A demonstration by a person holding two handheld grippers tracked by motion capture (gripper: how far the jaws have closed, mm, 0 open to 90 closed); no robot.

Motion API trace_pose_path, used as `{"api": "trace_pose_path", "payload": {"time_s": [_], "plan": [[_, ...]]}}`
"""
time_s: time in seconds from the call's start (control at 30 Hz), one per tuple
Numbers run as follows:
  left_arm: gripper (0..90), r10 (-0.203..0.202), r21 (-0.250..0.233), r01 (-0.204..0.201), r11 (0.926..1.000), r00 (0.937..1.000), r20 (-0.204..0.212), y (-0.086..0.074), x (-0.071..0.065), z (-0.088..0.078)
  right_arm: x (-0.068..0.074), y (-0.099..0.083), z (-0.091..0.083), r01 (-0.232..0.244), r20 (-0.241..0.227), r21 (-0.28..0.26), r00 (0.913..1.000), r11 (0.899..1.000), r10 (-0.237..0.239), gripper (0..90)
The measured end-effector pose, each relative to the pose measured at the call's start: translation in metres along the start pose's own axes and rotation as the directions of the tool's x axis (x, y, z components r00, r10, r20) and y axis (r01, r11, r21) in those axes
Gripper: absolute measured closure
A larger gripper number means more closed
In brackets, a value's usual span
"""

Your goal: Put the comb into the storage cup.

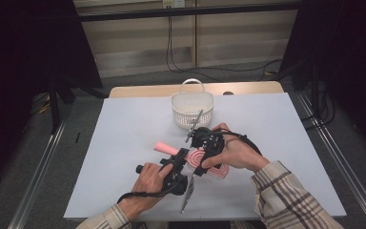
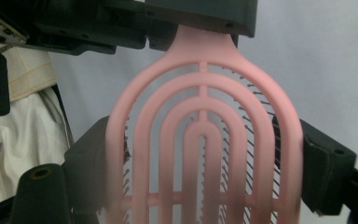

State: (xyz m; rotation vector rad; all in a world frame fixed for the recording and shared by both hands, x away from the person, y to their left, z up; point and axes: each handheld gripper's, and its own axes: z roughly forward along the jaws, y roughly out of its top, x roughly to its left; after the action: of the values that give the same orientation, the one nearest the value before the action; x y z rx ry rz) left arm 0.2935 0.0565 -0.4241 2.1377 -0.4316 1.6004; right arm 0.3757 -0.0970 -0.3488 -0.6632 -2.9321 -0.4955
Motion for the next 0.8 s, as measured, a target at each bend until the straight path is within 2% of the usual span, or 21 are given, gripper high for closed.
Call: {"api": "trace_pose_path", "payload": {"time_s": [0.1,0.17,0.23,0.27,0.33,0.57,0.8], "plan": [[73.7,-0.01,0.013,0.01,0.9999,0.9999,-0.007,0.0002,0.0007,0.0001,-0.0006,0.0002,-0.0011,-0.011,-0.002,-0.012,0.9999,1.0,0.011,19.2],[73.8,-0.003,0.016,0.004,0.9999,1.0,-0.008,0.0007,0.0003,0.0002,-0.0003,0.0005,-0.0003,-0.011,-0.001,-0.009,0.9999,1.0,0.011,19.2],[74.7,0.02,0.026,-0.02,0.9995,0.9998,-0.008,0.0016,-0.0018,0.0004,-0.0001,0.0007,0.0001,-0.014,-0.001,-0.008,0.9999,1.0,0.014,19.3],[76.2,0.019,0.025,-0.019,0.9995,0.9998,0.007,0.0021,-0.0021,0.0005,-0.0003,0.0008,0.0005,-0.018,-0.001,-0.007,0.9998,1.0,0.018,19.3],[77.3,0.026,0.03,-0.026,0.9992,0.9997,0.003,0.0022,-0.0027,0.0009,-0.0002,0.001,0.0014,-0.017,-0.002,-0.006,0.9999,1.0,0.017,19.2],[77.4,0.02,0.048,-0.02,0.9987,0.9998,-0.004,0.0021,-0.0022,0.0008,-0.0003,0.0036,0.0018,-0.036,-0.007,-0.013,0.9993,0.999,0.036,19.2],[79.3,0.031,0.058,-0.031,0.9978,0.9994,-0.012,0.0021,-0.0041,0.0018,-0.0002,0.0051,0.0018,-0.045,-0.005,-0.014,0.999,0.999,0.045,19.2]]}}
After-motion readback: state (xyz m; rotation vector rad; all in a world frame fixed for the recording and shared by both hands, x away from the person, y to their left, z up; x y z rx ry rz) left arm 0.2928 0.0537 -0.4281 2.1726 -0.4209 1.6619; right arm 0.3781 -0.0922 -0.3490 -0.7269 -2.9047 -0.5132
